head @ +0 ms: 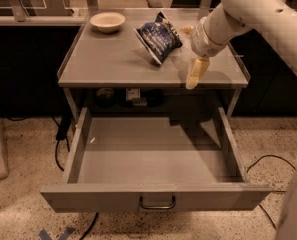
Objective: Place blue chip bag into top drawer
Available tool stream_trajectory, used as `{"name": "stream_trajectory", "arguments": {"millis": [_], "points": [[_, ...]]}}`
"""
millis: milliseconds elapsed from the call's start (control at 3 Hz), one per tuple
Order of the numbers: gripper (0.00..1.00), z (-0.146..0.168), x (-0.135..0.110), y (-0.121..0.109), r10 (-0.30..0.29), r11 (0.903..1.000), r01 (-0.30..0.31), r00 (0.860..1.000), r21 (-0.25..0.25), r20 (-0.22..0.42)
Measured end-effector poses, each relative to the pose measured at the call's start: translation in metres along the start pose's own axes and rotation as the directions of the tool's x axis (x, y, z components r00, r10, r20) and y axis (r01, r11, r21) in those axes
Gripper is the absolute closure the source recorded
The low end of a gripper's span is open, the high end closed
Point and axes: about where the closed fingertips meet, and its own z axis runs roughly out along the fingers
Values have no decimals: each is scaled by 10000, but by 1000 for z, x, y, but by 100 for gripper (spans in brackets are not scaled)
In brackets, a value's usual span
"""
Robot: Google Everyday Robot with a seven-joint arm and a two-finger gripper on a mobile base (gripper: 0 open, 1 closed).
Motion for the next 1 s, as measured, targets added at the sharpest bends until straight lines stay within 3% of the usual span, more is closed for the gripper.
{"name": "stream_trajectory", "arguments": {"millis": [667,1000], "points": [[0,30,3,-59,-1296,9897,1298,9915,604,-61],[0,24,2,-96,-1943,9760,1957,9807,955,-235]]}}
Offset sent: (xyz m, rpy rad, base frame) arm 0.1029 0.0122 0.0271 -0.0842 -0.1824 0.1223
